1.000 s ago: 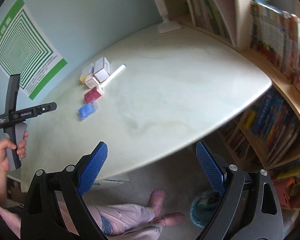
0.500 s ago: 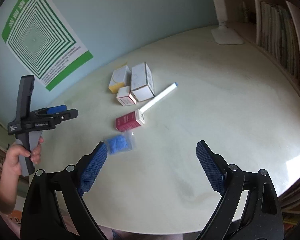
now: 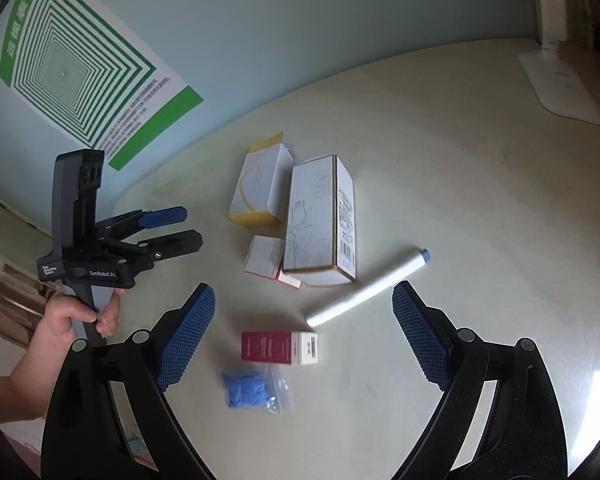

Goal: Collect trash
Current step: 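Grasp the white-yellow box with left tool while right tool grasps the rose-print box, then carry both boxes over the teal wastebasket with both tools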

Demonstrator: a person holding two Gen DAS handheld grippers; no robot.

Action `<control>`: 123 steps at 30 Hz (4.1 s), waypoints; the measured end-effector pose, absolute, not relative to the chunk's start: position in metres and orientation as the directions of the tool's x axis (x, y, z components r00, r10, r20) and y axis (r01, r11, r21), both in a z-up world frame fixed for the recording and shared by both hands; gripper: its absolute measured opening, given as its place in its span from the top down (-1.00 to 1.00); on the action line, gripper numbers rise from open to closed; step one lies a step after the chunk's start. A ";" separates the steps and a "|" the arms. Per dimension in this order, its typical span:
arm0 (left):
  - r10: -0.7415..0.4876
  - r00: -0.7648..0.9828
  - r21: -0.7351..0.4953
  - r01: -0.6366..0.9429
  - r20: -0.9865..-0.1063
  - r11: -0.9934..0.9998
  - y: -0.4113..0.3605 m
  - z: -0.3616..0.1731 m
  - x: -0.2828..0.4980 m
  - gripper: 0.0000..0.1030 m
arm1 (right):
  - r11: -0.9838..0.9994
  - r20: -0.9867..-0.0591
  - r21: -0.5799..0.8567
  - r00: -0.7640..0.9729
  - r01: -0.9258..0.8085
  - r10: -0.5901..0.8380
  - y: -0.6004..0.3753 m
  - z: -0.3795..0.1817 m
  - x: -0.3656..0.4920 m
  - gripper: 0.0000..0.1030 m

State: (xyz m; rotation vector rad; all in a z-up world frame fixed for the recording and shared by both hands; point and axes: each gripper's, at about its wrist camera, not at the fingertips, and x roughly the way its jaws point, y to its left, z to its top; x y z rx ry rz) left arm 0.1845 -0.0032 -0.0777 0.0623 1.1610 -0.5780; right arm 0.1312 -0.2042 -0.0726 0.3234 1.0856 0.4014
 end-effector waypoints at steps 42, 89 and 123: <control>-0.351 0.345 -0.223 0.359 -0.871 0.906 0.011 -0.093 0.214 -0.24 | 0.902 -0.789 0.404 0.442 -0.150 0.427 -0.213 -0.083 0.187 -0.02; -0.559 0.144 -0.170 0.865 -0.817 0.472 -0.173 -0.021 0.018 -0.23 | 0.788 -0.721 0.473 0.687 0.395 0.089 -0.353 -0.051 -0.137 -0.02; -0.403 -0.218 -0.202 0.976 -0.889 -0.082 -0.347 -0.092 -0.299 -0.23 | 0.410 -0.727 0.569 0.669 0.713 -0.154 -0.416 -0.119 -0.514 -0.02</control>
